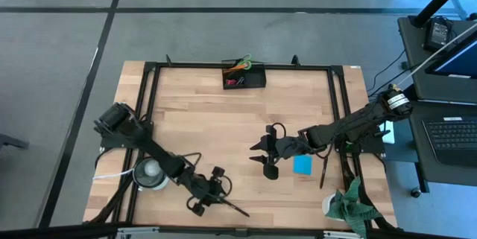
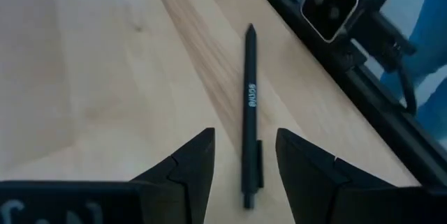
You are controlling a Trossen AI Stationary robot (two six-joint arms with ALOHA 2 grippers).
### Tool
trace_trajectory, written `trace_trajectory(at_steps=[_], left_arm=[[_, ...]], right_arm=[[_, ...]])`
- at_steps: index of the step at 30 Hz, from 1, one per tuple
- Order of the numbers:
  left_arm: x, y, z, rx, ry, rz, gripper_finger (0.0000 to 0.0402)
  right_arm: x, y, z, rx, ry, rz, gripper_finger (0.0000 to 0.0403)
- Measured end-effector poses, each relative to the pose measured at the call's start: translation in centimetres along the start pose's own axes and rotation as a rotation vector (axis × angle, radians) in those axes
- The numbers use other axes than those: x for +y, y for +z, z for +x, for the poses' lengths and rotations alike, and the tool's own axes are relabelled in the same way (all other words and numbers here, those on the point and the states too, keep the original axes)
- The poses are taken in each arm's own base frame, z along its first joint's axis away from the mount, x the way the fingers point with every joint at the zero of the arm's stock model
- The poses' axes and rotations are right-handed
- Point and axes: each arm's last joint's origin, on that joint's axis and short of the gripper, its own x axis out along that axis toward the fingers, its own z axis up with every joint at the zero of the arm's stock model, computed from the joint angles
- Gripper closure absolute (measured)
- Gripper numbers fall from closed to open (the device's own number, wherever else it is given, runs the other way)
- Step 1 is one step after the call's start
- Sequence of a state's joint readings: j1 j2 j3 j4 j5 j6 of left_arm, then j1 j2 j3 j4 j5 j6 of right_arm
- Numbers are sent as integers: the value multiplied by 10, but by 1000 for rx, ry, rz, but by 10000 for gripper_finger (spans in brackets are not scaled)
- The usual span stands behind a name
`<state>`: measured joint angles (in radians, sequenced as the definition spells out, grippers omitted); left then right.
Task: Pick and place office supplies into organizer
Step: Put the bottom black pen into the desk organizer
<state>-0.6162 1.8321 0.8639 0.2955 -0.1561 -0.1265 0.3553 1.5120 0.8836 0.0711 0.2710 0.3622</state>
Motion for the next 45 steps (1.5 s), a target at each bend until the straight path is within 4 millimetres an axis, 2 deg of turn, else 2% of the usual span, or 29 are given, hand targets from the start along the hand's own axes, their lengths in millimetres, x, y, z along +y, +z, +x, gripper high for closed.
trace_trajectory(at_steps=[6,20,34,45], left_arm=[[-11,-19,21,21,-19,-13,254],[-19,-37,37,44,-8,-46,258],[-22,-40,39,39,24,-46,356],[-16,-33,33,24,48,6,362]], right_arm=[[0,0,0,2,-1,-3,231],[0,0,0,2,0,-8,231],[0,0,0,1,0,-32,231],[0,0,0,1,1,-35,231]])
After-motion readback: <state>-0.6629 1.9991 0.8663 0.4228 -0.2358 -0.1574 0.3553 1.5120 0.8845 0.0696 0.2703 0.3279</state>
